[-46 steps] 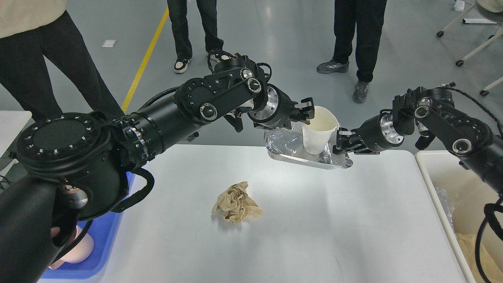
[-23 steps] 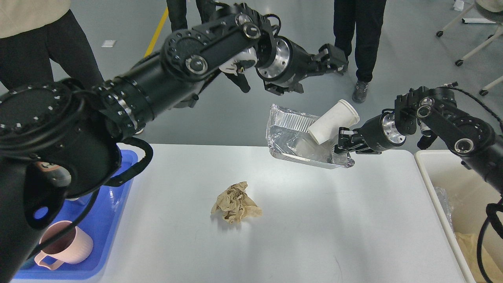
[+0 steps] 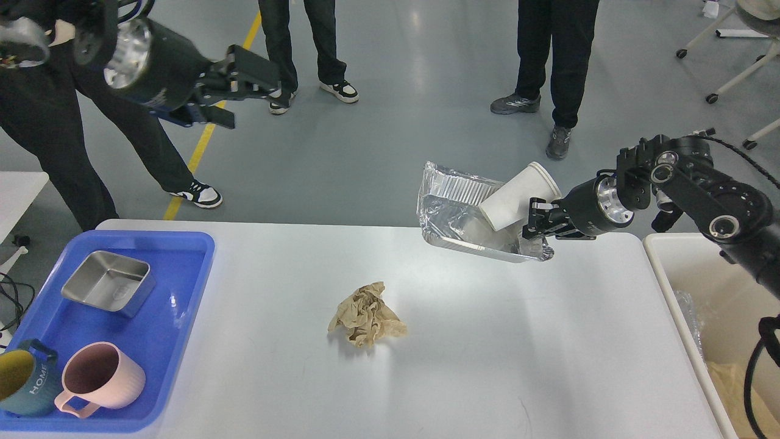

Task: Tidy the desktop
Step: 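Withdraw the left gripper and bring it back over the table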

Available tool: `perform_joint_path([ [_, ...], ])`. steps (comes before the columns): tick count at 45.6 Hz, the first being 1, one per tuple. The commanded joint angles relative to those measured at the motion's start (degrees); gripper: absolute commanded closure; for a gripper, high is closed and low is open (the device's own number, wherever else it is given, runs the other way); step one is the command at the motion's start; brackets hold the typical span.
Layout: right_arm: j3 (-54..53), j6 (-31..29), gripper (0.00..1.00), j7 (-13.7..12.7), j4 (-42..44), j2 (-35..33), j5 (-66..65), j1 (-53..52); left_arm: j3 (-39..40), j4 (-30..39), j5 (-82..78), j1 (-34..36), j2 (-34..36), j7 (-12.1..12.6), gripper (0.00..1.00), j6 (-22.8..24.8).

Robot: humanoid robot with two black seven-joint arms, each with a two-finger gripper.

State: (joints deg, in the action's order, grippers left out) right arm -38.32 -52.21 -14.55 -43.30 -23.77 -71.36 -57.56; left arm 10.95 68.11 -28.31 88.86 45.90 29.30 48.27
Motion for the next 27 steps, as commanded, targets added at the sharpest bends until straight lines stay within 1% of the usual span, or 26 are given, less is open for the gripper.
perform_joint_path([
  [1,0.0,0.1,1.00,0.0,0.0,0.1,0.0,0.0,-0.1,7.7,-0.2,-4.4,13.0,0.0,0.04,2.7],
  [4,0.0,0.0,1.00,0.0,0.0,0.0,0.0,0.0,0.1,10.2,-0.2,-6.5,18.8,-0.1,0.04,4.5],
  [7,0.0,0.0,1.00,0.0,0.0,0.0,0.0,0.0,0.1,12.6,-0.2,-7.4,23.7,-0.6,0.04,5.3],
  [10,0.0,0.0,1.00,0.0,0.0,0.1,0.0,0.1,0.2,13.9,-0.2,-8.6,26.9,-1.1,0.04,5.3],
  [13,0.0,0.0,1.00,0.0,0.0,0.2,0.0,0.2,0.2,14.4,-0.1,-9.8,28.5,-2.0,0.04,5.3],
  [16,0.0,0.1,1.00,0.0,0.0,0.4,0.0,0.3,0.2,14.2,0.0,-13.2,29.2,-5.6,0.05,2.9],
  [20,0.0,0.1,1.00,0.0,0.0,0.5,0.0,0.3,0.2,14.2,-0.1,-17.7,29.3,-12.1,0.05,-2.7],
  [22,0.0,0.1,1.00,0.0,0.0,0.5,0.0,0.3,0.2,14.2,-0.1,-19.4,29.3,-14.7,0.05,-4.5],
  [24,0.0,0.1,1.00,0.0,0.0,0.4,0.0,0.3,0.2,14.2,-0.2,-20.9,29.3,-17.2,0.06,-5.1],
  [27,0.0,0.1,1.00,0.0,0.0,0.4,0.0,0.3,0.2,14.3,-0.2,-23.0,29.4,-21.6,0.07,-5.2],
])
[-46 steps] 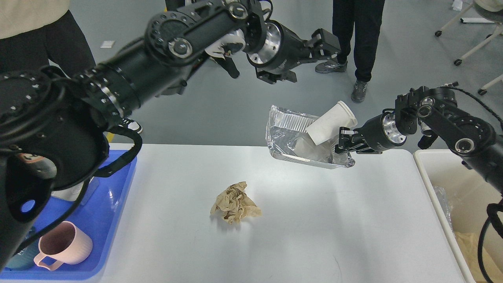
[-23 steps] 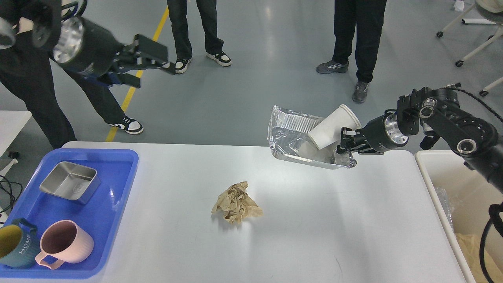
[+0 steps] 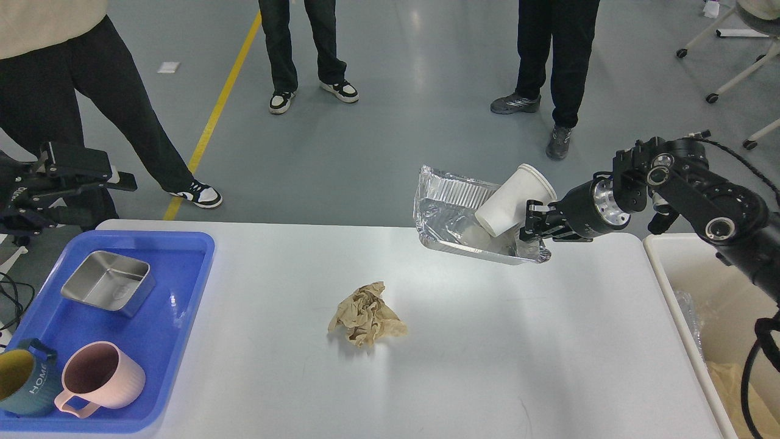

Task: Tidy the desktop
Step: 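Withdraw the left gripper and bring it back over the table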

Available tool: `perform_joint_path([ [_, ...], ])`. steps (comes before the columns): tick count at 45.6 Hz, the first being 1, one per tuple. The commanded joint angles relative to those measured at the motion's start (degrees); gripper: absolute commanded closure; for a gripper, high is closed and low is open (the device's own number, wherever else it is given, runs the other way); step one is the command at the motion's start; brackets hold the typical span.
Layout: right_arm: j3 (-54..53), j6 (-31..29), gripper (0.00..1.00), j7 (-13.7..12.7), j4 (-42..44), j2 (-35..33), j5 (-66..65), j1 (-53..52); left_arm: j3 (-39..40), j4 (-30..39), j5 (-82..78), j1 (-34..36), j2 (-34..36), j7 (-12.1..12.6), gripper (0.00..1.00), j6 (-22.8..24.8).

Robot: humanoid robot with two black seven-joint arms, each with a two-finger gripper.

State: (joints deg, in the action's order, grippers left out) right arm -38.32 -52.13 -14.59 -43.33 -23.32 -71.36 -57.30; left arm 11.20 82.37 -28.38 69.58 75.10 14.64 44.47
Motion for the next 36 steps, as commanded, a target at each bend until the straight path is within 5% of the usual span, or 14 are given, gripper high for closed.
perform_joint_path([
  [1,0.0,0.0,1.00,0.0,0.0,-0.1,0.0,0.1,0.0,0.1,-0.1,-4.4,0.2,-8.5,0.07,-1.4],
  [15,0.0,0.1,1.00,0.1,-0.9,-0.3,0.0,0.4,-0.1,-0.5,-0.4,-11.7,1.9,-28.3,0.08,1.0],
  [19,0.0,0.1,1.00,0.1,-1.0,-0.3,0.0,0.4,-0.2,-1.2,-1.1,-13.9,1.6,-32.0,0.08,-0.1],
  [25,-0.1,0.1,1.00,0.1,-1.0,-0.2,0.0,0.4,0.1,-1.3,-1.4,-14.9,1.0,-35.1,0.07,-3.8],
  [36,-0.1,0.2,1.00,0.1,-1.1,-0.3,0.0,0.5,-0.1,-1.1,-1.3,-15.3,0.3,-33.8,0.06,-6.8],
])
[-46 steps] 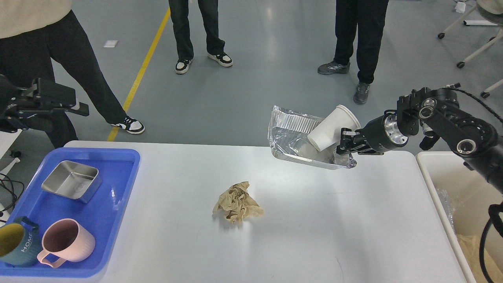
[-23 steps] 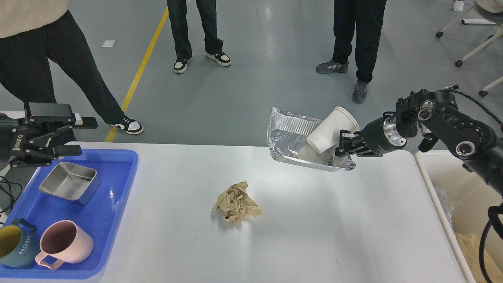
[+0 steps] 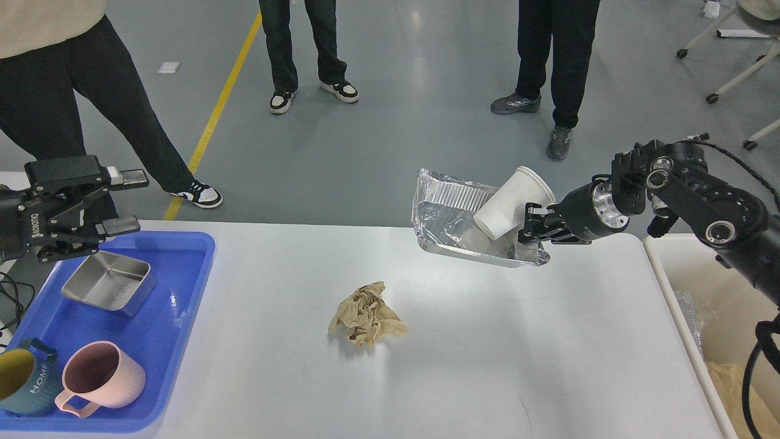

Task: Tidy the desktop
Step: 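Withdraw the left gripper and bring it back over the table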

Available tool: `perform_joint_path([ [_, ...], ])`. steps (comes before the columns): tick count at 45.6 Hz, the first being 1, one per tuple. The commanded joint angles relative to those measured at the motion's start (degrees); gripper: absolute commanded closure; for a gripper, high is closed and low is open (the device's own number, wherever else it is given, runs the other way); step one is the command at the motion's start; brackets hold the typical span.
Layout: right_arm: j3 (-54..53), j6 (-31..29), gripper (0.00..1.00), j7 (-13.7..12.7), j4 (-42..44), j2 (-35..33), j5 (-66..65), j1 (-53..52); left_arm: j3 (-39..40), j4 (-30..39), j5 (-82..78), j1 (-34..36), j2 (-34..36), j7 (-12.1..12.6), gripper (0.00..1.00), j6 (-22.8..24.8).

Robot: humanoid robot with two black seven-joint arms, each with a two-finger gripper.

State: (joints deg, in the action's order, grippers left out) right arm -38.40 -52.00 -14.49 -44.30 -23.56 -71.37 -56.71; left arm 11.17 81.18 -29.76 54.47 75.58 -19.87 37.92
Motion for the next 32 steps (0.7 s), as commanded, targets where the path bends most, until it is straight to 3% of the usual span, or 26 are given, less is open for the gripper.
perform_joint_path([
  [1,0.0,0.1,1.00,0.0,-0.2,-0.1,0.0,0.0,-0.2,0.1,0.1,-0.2,-0.2,1.1,0.06,0.0],
  [8,0.0,0.0,1.00,0.0,-0.2,0.0,0.0,0.0,-0.1,-0.1,0.1,-0.3,-0.3,4.3,0.04,1.2],
  [15,0.0,0.0,1.00,0.0,-0.3,0.2,0.0,0.0,-0.3,-0.2,-0.8,-0.3,-2.7,5.9,0.04,0.0],
  [22,-0.4,0.0,1.00,0.0,-0.4,0.2,0.0,-0.1,-0.2,-0.2,-1.8,-0.1,-12.6,15.5,0.04,-9.1],
  [32,-0.4,0.0,1.00,0.0,-1.2,-0.3,0.0,-0.1,-1.3,-3.2,-15.2,-0.3,-37.3,23.9,0.04,-17.7],
])
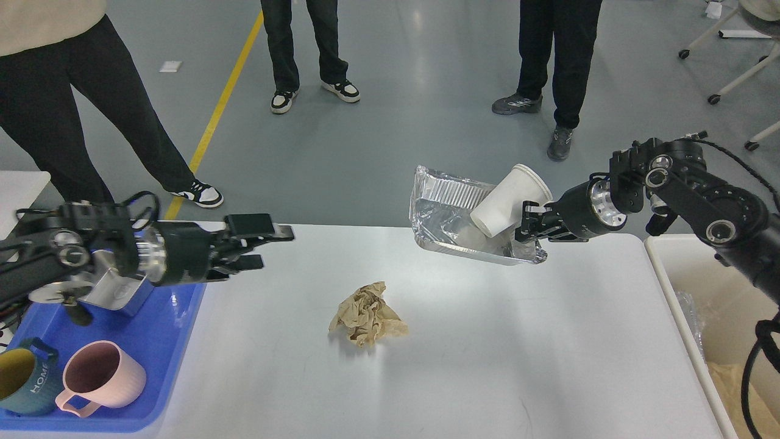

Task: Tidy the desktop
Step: 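Withdraw the left gripper and bring it back over the table, then reach the left gripper to the crumpled beige cloth and grasp it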

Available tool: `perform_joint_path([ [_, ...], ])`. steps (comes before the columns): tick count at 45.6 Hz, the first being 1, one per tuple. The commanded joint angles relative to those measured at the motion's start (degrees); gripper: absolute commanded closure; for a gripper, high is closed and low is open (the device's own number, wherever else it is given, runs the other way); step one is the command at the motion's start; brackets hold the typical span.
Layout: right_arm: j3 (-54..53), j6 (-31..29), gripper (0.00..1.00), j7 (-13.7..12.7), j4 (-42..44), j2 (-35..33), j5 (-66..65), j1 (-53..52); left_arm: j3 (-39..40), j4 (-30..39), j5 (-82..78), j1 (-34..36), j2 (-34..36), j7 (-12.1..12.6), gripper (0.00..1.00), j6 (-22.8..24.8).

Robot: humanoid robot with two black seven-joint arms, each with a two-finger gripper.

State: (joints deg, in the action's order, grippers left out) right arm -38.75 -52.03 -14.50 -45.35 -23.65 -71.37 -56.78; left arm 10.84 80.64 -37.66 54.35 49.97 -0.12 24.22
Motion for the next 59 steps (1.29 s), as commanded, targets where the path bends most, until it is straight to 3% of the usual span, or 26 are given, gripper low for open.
perform_joint_path([
  [1,-0.1,0.0,1.00,0.0,-0.2,-0.2,0.1,0.0,-1.4,-3.7,-8.2,-0.1,-13.7,4.9,0.04,-4.4],
  [8,-1.3,-0.1,1.00,0.0,-0.4,-0.6,0.1,0.2,-5.4,-10.7,-11.6,0.2,-24.0,5.9,0.04,-5.8],
  [28,-2.4,-0.1,1.00,0.1,-1.5,-2.0,0.1,1.9,-8.2,-18.9,-14.4,0.5,-29.1,8.8,0.04,-8.8],
  [45,-2.4,0.0,1.00,0.1,-1.6,-1.9,0.1,2.5,-9.8,-31.8,-16.8,-0.4,-39.9,8.6,0.04,-9.1],
  [59,-3.3,0.0,1.00,0.2,-1.7,-2.0,0.1,3.6,-15.6,-40.4,-17.6,-0.6,-48.8,8.3,0.04,-10.4],
])
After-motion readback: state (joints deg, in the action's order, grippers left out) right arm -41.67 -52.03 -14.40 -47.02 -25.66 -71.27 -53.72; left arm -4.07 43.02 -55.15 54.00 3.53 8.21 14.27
